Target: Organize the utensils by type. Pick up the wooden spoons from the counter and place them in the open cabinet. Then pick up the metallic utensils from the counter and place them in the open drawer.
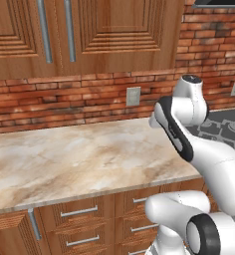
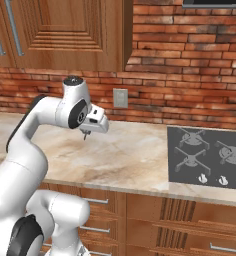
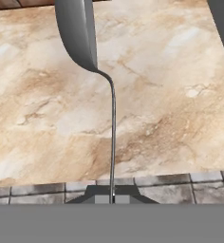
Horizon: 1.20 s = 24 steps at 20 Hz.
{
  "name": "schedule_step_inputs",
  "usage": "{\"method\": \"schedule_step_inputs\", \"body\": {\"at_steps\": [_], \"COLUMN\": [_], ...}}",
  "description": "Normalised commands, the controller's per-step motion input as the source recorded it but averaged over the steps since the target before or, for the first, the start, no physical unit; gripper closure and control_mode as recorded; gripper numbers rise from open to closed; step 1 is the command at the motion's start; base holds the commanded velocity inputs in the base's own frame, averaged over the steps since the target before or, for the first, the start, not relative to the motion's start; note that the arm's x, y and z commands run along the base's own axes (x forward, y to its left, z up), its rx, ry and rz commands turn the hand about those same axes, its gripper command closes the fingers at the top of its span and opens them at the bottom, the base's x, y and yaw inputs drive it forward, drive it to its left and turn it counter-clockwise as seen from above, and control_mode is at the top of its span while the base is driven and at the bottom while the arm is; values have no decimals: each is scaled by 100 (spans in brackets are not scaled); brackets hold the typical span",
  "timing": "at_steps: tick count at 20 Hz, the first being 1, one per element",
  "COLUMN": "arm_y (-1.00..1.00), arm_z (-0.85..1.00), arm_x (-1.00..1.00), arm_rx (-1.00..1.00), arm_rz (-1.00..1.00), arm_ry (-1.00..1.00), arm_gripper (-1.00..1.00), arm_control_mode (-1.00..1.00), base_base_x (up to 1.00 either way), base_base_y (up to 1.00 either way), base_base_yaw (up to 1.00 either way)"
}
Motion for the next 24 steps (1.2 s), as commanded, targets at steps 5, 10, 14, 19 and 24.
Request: {"method": "schedule_step_inputs", "body": {"at_steps": [5,10,14,19,24], "arm_y": [19,8,0,0,0], "arm_z": [31,18,14,10,0], "arm_x": [-36,-25,-36,-31,0], "arm_rx": [-2,-2,0,0,0], "arm_rz": [0,0,0,-1,0], "arm_ry": [-1,-4,-14,-9,0], "arm_gripper": [100,100,100,100,100], "arm_control_mode": [-100,-100,-100,-100,-100], "base_base_x": [0,0,0,0,0], "base_base_y": [0,0,0,0,0], "base_base_yaw": [0,0,0,0,0]}}
